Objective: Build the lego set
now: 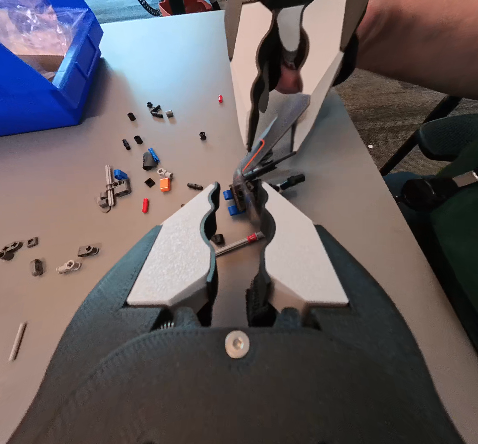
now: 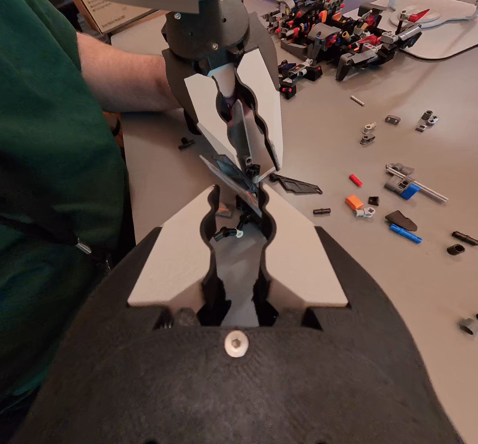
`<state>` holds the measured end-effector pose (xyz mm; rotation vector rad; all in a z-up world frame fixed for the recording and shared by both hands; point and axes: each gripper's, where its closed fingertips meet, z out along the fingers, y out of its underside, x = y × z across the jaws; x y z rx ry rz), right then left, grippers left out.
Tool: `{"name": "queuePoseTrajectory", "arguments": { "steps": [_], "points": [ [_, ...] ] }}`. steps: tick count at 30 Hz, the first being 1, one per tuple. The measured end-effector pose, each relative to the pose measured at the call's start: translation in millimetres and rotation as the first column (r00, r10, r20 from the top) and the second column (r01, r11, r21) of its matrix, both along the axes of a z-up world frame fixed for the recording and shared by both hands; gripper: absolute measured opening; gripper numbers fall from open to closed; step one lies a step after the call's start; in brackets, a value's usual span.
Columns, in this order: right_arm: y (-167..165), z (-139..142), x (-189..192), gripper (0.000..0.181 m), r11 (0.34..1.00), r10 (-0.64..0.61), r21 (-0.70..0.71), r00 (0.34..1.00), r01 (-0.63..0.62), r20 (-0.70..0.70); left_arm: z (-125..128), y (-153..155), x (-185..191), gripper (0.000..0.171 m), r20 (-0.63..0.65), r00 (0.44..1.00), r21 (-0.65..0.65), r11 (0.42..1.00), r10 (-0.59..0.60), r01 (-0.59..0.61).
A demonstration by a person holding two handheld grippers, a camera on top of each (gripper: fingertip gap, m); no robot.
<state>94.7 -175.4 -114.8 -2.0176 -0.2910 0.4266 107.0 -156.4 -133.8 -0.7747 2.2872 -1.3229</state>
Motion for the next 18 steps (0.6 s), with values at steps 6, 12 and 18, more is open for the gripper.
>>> {"name": "queuePoseTrajectory", "arguments": {
  "steps": [6,12,18],
  "points": [
    [-6.7,1.1,1.2,0.025,1.0,-0.009,-0.006,0.999,0.009,0.04,-0.8,-0.4,-1.1,0.026,-0.013,1.0,-0.008,1.0,0.002,-0.002],
    [-6.8,-3.1,3.2,0.013,1.0,-0.024,-0.016,0.998,0.025,0.059,-2.9,2.4,-6.8,0.026,-0.037,0.999,-0.01,1.0,0.003,-0.003],
    [-4.5,-4.4,4.7,0.008,0.999,-0.042,-0.016,0.997,0.043,0.07,-4.4,1.9,-8.9,0.019,-0.032,0.999,-0.021,1.0,-0.014,0.014]
  ]
}}
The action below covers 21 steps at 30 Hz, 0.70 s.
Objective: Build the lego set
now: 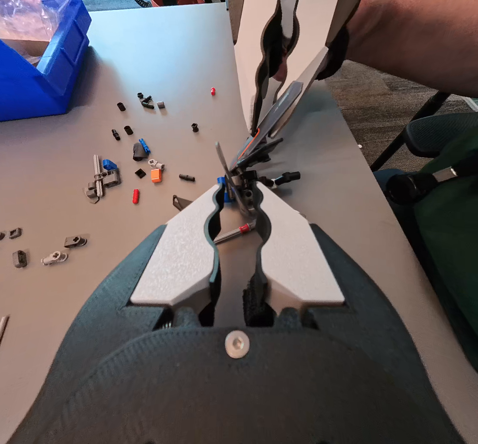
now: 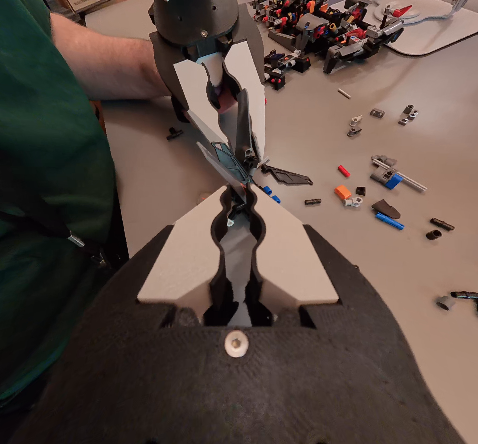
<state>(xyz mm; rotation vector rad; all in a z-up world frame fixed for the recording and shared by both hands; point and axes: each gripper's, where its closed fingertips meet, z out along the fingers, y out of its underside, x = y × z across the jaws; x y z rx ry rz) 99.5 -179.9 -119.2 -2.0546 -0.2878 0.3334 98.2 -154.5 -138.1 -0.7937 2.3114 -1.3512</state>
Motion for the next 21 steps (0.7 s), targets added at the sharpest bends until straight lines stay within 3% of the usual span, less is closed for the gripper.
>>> {"name": "queuePoseTrajectory", "arguments": {
  "steps": [10,15,21],
  "points": [
    [-0.9,0.0,1.9,0.007,1.0,-0.018,0.005,1.0,0.018,-0.001,2.6,-2.1,2.3,0.01,0.021,1.0,-0.02,1.0,0.001,-0.001],
    [-1.7,-0.1,2.2,0.007,1.0,-0.017,0.006,1.0,0.017,0.0,3.1,-4.5,2.9,0.018,0.01,1.0,-0.041,0.999,-0.002,0.002],
    [-1.6,0.3,3.3,0.006,1.0,-0.016,0.015,1.0,0.016,-0.007,5.3,-7.8,4.5,0.014,0.044,0.999,-0.012,1.0,-0.006,0.007]
  ]
}}
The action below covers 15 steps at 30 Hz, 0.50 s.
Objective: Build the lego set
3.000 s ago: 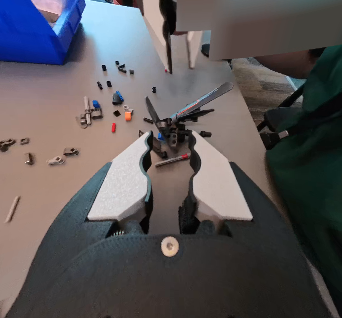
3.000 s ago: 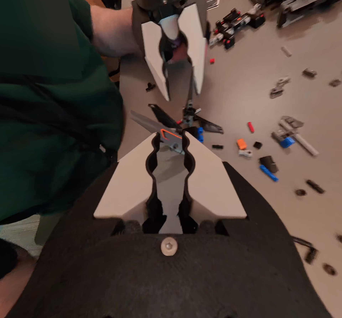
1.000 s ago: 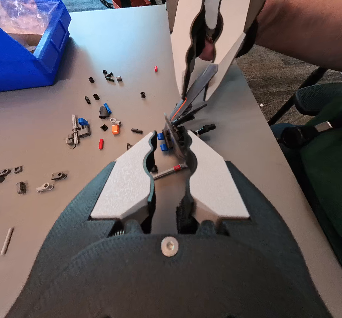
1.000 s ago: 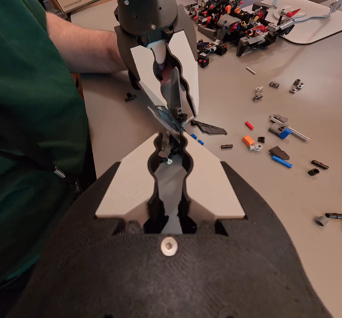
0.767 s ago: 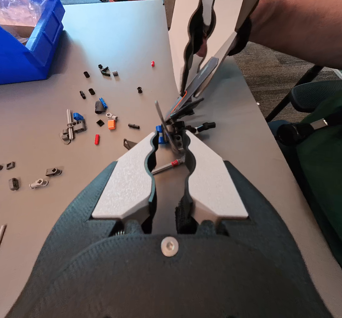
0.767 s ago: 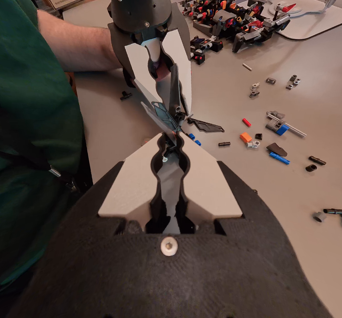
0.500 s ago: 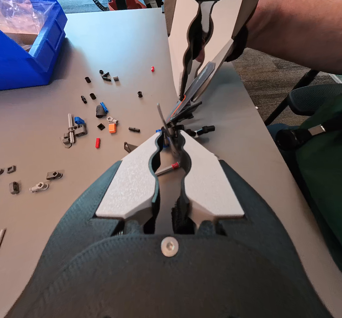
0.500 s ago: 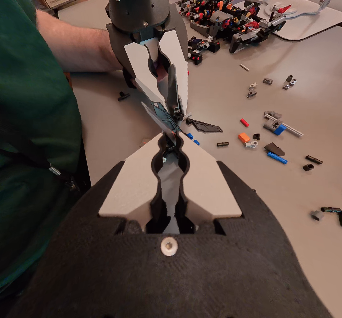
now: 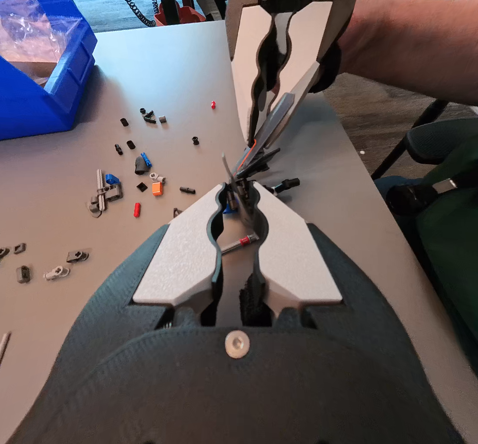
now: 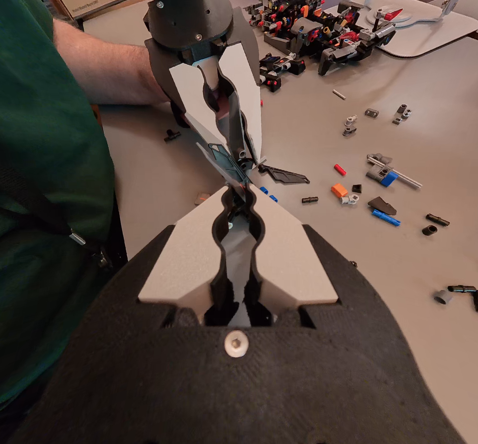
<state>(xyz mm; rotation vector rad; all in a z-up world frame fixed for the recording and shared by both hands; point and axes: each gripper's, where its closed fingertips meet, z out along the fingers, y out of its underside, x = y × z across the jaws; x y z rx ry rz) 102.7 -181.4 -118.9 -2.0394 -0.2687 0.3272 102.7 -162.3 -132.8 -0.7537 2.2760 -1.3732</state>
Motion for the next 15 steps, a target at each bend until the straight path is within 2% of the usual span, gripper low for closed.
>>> {"name": "queuePoseTrajectory", "arguments": {
  "steps": [10,15],
  "points": [
    [-0.8,0.1,-0.1,0.006,1.0,0.002,0.013,1.0,-0.002,-0.005,-0.8,-0.9,-1.5,0.014,0.057,0.998,0.059,0.998,-0.009,0.005],
    [-1.8,0.2,-0.4,0.006,1.0,0.002,0.018,1.0,-0.002,-0.013,-1.5,-2.8,-6.8,0.02,0.051,0.998,0.053,0.998,-0.034,0.031]
  ]
}}
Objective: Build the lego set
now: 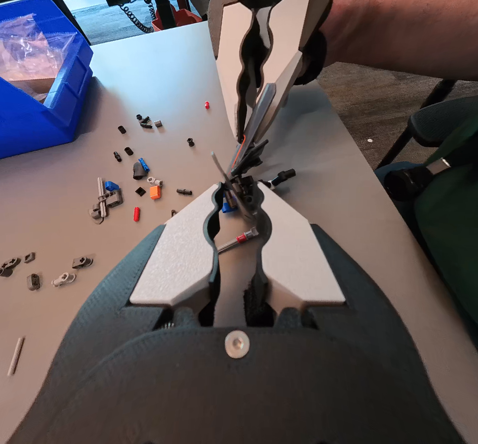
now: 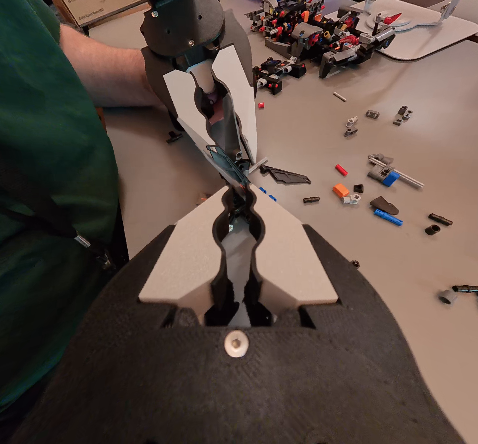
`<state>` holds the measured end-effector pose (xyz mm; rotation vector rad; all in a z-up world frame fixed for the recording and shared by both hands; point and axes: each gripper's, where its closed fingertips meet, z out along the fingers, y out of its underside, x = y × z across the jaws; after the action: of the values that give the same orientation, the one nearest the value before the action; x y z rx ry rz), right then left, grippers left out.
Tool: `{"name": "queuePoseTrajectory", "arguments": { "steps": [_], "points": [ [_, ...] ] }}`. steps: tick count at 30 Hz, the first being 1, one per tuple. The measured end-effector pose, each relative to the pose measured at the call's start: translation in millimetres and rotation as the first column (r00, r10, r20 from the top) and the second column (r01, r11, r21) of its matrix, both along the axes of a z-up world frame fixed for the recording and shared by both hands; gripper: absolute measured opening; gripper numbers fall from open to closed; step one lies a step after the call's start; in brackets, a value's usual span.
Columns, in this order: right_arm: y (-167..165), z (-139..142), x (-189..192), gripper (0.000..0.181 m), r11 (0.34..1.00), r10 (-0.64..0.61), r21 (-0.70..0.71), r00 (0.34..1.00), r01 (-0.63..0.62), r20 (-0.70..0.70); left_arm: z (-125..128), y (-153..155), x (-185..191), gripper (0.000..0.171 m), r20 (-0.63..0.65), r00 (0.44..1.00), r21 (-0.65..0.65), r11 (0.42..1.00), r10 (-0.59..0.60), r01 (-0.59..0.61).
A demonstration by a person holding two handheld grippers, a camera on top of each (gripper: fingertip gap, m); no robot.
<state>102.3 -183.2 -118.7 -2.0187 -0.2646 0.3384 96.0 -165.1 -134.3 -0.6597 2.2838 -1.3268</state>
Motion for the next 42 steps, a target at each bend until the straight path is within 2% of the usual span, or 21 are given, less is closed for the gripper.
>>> {"name": "queuePoseTrajectory", "arguments": {
  "steps": [13,17,19,22,26,30,35,42],
  "points": [
    [-1,0,-1,0.005,1.0,0.007,0.013,1.0,-0.007,-0.011,0,1,-1,0.013,0.112,0.994,0.102,0.995,-0.014,0.003],
    [-3,7,-4,0.009,0.999,0.032,0.025,0.997,-0.03,-0.075,1,0,-3,0.014,0.085,0.996,0.073,0.997,-0.018,0.012],
    [-4,16,-1,0.015,0.998,0.044,0.044,0.993,-0.039,-0.108,1,3,-2,0.021,0.074,0.997,0.064,0.998,0.001,-0.006],
    [-6,27,3,0.027,0.995,0.095,0.045,0.981,-0.089,-0.17,4,6,-2,0.028,0.049,0.999,0.045,0.999,0.016,-0.018],
    [-1,36,2,0.043,0.974,0.221,0.018,0.928,-0.226,-0.3,4,11,-3,0.031,0.017,0.999,0.021,0.999,0.031,-0.031],
    [9,20,-8,0.055,0.924,0.337,-0.055,0.872,-0.379,-0.356,4,13,-4,0.022,0.017,1.0,0.023,0.999,0.025,-0.026],
    [15,6,-21,0.057,0.878,0.407,-0.088,0.832,-0.47,-0.378,4,14,-5,0.01,0.014,1.0,0.005,1.0,0.013,-0.013],
    [12,8,-28,0.059,0.848,0.451,-0.064,0.78,-0.526,-0.435,5,13,-7,0.006,0.009,1.0,-0.007,1.0,-0.008,0.008]
  ]
}}
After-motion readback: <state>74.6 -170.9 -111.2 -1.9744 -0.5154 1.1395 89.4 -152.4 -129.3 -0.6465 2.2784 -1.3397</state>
